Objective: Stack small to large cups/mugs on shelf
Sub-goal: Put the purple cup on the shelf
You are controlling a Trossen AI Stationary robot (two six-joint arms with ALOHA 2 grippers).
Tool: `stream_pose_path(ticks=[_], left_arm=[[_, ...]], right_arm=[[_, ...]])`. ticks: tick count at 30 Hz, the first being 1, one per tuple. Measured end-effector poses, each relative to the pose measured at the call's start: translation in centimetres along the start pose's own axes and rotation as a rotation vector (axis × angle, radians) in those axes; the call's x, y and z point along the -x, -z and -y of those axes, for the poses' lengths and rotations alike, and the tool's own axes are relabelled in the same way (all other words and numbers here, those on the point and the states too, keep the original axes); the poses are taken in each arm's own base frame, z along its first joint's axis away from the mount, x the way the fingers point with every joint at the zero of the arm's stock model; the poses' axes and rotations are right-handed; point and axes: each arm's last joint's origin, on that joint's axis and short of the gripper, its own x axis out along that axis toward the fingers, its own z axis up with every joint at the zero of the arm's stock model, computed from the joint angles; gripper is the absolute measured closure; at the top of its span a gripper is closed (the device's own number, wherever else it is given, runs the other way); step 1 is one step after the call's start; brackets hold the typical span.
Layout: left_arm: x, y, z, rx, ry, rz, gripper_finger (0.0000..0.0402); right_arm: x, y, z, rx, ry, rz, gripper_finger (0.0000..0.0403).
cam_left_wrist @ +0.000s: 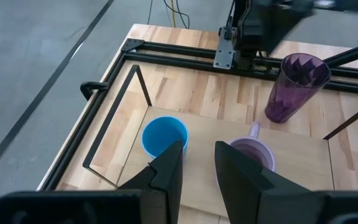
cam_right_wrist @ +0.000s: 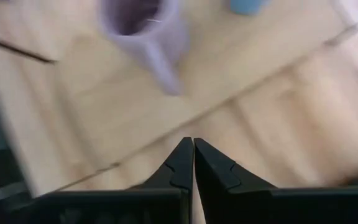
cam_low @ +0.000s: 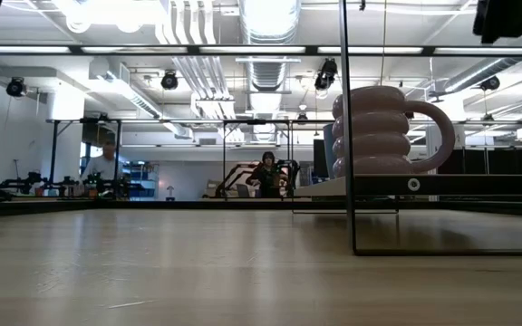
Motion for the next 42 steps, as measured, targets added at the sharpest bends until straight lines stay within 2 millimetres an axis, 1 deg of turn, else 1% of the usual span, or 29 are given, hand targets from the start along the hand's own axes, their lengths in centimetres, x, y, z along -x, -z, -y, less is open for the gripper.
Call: stream_pose_path(ticks=[3, 6, 9, 15, 17, 20, 22, 24, 27, 31, 34, 38, 42], left_arm=[[0.0, 0.0, 0.0, -0.001, 0.008, -0.004, 0.0322], [0.0, 0.1, 0.0, -0.002, 0.007, -0.008, 0.0322], [0.0, 0.2, 0.0, -0.004, 0.006, -0.019, 0.0322], [0.0, 0.3, 0.0, -0.007, 0.005, -0.028, 0.0322], [0.0, 0.3, 0.0, -0.006, 0.005, -0.028, 0.0322], [0.0, 0.3, 0.0, -0.006, 0.005, -0.029, 0.0322], [0.0, 0.3, 0.0, -0.006, 0.005, -0.03, 0.0322], [0.0, 0.4, 0.0, -0.008, 0.004, -0.041, 0.0322], [-0.1, 0.6, 0.0, -0.011, 0.002, -0.056, 0.0322], [-0.4, 0.9, 0.0, -0.015, 0.0, -0.073, 0.0322], [-0.8, 1.2, 0.1, -0.018, 0.0, -0.087, 0.0322], [-1.1, 1.6, 0.1, -0.022, -0.002, -0.104, 0.0322], [-1.1, 1.5, 0.1, -0.022, -0.002, -0.102, 0.0322]], right_arm=[[-0.3, -0.8, 1.2, 0.039, 0.062, -0.012, 0.0394], [-0.2, -1.5, 1.8, 0.047, 0.083, 0.008, 0.0394], [0.5, -2.0, 1.9, 0.059, 0.087, 0.044, 0.0394], [2.4, -2.9, 1.6, 0.19, 0.084, 0.141, 0.0394], [3.1, -3.2, 1.5, 0.2, 0.077, 0.159, 0.0394], [3.9, -3.5, 1.1, 0.145, 0.015, 0.165, 0.0394], [4.3, -3.3, 0.9, 0.145, -0.073, 0.102, 0.0394], [4.2, -3.1, 0.8, 0.161, -0.122, 0.027, 0.0394], [3.8, -2.8, 0.8, 0.173, -0.103, -0.064, 0.0394], [2.6, -3.2, 0.6, 0.173, -0.068, -0.13, 0.0394], [1.2, -3.7, 0.3, 0.205, -0.029, -0.2, 0.0388], [-1.0, -4.7, -0.3, 0.276, 0.023, -0.298, 0.0367], [-3.0, -5.7, -0.9, 0.264, 0.035, -0.382, 0.0342]])
